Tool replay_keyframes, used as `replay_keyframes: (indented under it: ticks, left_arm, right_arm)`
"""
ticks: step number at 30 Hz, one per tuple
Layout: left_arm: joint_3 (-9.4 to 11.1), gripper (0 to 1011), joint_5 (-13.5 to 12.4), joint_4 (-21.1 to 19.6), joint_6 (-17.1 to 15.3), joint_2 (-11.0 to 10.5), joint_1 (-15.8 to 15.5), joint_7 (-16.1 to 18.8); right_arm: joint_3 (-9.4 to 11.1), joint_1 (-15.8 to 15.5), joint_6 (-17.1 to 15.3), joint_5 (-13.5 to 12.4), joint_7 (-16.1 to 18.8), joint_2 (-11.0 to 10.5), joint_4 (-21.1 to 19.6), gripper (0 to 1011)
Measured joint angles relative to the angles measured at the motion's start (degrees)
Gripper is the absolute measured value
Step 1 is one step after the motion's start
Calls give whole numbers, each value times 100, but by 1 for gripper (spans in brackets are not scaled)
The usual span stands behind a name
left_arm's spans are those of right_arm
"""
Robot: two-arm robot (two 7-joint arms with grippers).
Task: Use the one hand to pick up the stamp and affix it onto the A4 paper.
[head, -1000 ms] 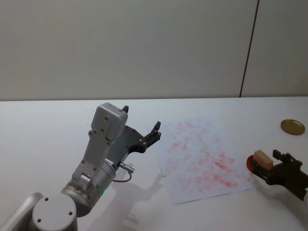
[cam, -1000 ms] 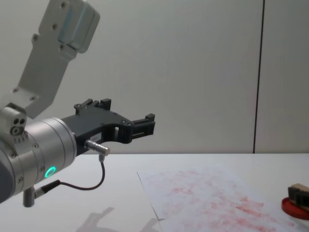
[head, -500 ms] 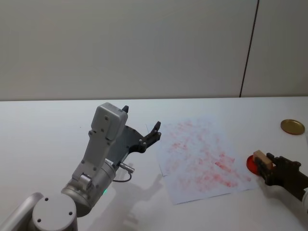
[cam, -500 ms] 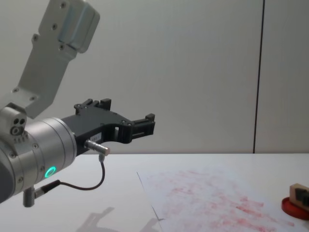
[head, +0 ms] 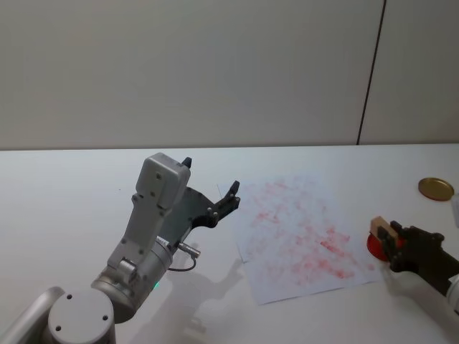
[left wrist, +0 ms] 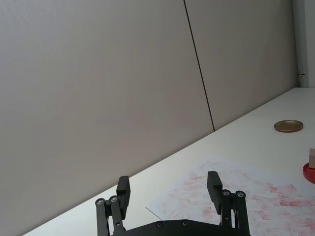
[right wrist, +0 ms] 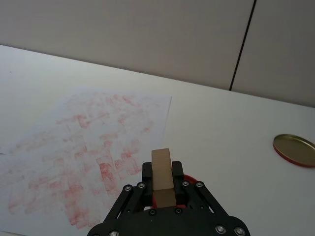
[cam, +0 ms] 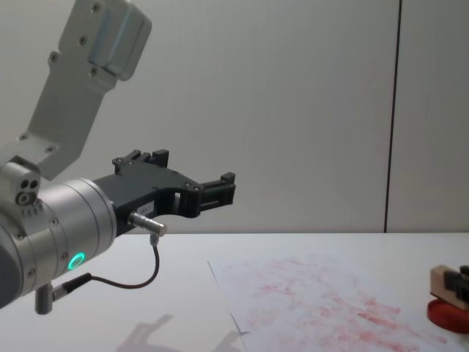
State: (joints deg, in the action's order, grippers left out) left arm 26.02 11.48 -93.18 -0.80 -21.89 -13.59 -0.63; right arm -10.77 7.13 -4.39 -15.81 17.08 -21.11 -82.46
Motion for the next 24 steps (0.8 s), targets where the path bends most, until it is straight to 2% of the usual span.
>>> replay_keyframes:
  ticks: [12,24]
  left_arm:
    - [0,993,0,0,0,0,0,0]
    - [0,993,0,0,0,0,0,0]
  right_arm:
    - [-168,-8,76,16,337,131,-372,224]
    - [-415,-9,-119,-32,631,337,-586,224]
